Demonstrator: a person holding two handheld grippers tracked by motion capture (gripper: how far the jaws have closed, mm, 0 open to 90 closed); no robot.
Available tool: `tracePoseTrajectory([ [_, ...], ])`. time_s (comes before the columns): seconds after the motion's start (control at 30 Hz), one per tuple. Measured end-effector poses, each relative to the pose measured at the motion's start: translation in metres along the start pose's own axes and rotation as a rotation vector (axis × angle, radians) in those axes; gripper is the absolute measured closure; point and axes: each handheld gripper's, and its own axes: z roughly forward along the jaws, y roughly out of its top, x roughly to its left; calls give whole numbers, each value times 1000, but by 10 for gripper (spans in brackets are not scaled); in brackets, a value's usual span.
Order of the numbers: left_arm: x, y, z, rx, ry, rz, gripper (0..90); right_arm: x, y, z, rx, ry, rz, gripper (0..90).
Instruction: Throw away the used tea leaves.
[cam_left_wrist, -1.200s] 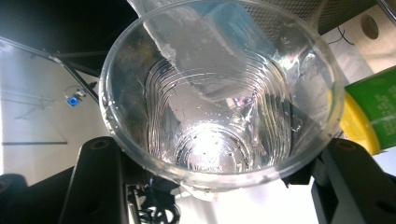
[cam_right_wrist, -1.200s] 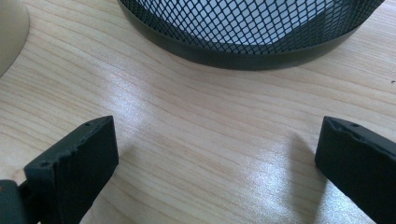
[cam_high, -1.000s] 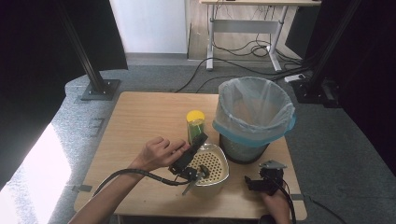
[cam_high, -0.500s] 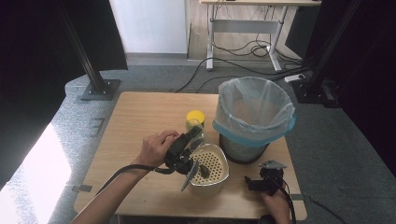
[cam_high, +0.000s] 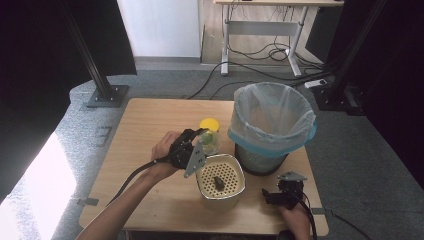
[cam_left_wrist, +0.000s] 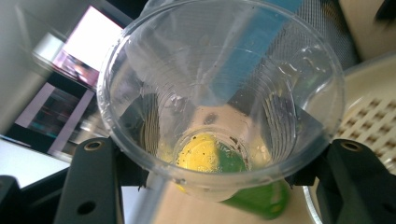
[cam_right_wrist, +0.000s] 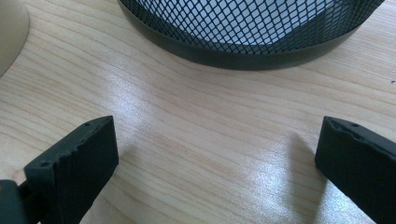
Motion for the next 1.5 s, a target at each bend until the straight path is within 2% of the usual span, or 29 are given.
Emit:
tracePoseTrajectory([
  [0.03,5,-1,0,-4,-29,-50,378,0,0,0,0,0,0,0],
  [0.07,5,-1,0,-4,-29,-50,376,0,0,0,0,0,0,0],
  [0.13,18,-1,0,-19,-100,-182,374,0,0,0,0,0,0,0],
  [0.17,22,-2,0,-27,-120,-217,372,0,0,0,0,0,0,0],
  [0.2,22,-2,0,-27,-120,-217,372,0,0,0,0,0,0,0],
  [0.23,27,-2,0,-41,-155,-270,372,0,0,0,0,0,0,0],
  [0.3,34,-3,1,-50,-198,-332,372,0,0,0,0,0,0,0],
  [0.37,39,-3,2,-55,-224,-371,372,0,0,0,0,0,0,0],
  [0.47,44,-2,2,-56,-238,-394,371,0,0,0,0,0,0,0],
  [0.5,49,0,3,-60,-266,-421,371,0,0,0,0,0,0,0],
  [0.57,54,0,4,-69,-295,-457,371,0,0,0,0,0,-1,0],
  [0.6,54,0,4,-69,-295,-457,371,0,0,0,0,0,-1,0],
  [0.67,58,0,5,-76,-312,-486,371,0,0,0,0,0,0,0],
  [0.97,75,10,10,-65,-344,-510,371,0,0,0,0,0,0,0],
  [1.03,83,12,12,-84,-365,-544,372,0,0,0,0,0,0,0],
  [1.13,88,14,13,-86,-366,-553,372,0,0,0,0,0,0,0],
  [1.23,100,20,15,-91,-375,-565,371,0,0,0,0,0,0,0],
  [1.33,104,23,16,-90,-373,-562,372,0,0,0,0,0,0,0],
  [1.4,111,27,19,-91,-385,-576,372,0,0,0,0,0,0,0],
  [1.5,116,29,21,-96,-394,-586,372,0,0,0,0,0,0,0],
])
